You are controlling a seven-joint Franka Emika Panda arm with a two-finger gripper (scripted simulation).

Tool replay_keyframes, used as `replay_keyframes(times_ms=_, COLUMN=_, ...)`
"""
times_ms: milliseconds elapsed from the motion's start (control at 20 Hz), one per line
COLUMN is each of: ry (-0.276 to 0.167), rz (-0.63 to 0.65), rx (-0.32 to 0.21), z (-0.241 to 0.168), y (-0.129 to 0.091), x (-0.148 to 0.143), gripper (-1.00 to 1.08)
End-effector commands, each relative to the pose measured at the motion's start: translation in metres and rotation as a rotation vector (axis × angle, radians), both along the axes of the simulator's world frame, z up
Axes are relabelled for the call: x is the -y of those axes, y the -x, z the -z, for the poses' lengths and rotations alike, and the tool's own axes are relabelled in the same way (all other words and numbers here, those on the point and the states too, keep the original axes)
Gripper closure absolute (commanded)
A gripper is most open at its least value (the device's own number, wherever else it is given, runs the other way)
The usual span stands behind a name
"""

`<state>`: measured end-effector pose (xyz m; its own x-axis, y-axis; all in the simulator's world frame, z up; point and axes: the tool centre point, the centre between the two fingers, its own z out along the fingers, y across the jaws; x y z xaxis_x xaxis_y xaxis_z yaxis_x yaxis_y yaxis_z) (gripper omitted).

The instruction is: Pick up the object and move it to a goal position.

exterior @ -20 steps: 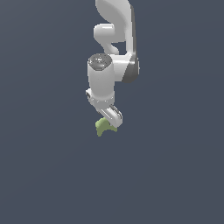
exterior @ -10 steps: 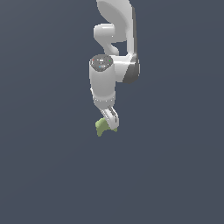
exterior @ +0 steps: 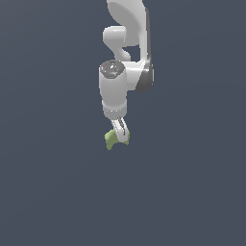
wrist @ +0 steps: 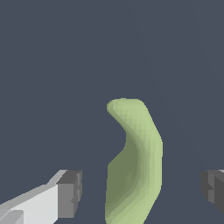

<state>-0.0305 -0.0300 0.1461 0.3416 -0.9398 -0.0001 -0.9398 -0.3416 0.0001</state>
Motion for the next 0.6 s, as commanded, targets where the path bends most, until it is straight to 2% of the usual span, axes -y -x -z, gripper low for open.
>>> replay_keyframes(times_ms=0, ry=0.000, rz=0.014, rx=0.000, z=0.000, y=0.000, x=0.000, gripper=-0.92)
replay_keyframes(times_ms=300, ry=0.000, rz=0.012, rx=0.000, z=0.004, y=0.000, x=0.000, gripper=-0.92)
replay_keyframes(times_ms=550, ry=0.000, rz=0.015, rx=0.000, z=0.024, y=0.001, x=0.000, gripper=-0.92)
